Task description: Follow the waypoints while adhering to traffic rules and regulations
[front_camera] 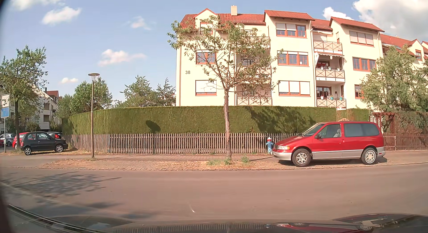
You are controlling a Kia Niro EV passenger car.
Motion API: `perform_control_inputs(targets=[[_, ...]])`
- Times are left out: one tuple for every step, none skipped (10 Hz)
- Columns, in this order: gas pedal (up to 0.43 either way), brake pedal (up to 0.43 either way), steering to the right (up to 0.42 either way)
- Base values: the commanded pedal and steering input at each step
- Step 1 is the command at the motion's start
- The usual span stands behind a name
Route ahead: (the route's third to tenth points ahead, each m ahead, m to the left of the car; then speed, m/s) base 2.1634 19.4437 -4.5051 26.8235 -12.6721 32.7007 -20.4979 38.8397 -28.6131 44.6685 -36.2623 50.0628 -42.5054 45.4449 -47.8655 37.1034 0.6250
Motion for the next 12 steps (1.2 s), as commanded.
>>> perform_control_inputs(targets=[[0.0, 0.122, -0.025], [0.0, 0.11, -0.026], [0.0, 0.11, -0.025], [0.0, 0.122, -0.026], [0.0, 0.122, -0.026], [0.0, 0.122, -0.026], [0.0, 0.116, -0.026], [0.0, 0.14, -0.025], [0.0, 0.177, -0.025], [0.0, 0.189, -0.025], [0.0, 0.189, -0.025], [0.0, 0.183, -0.025]])
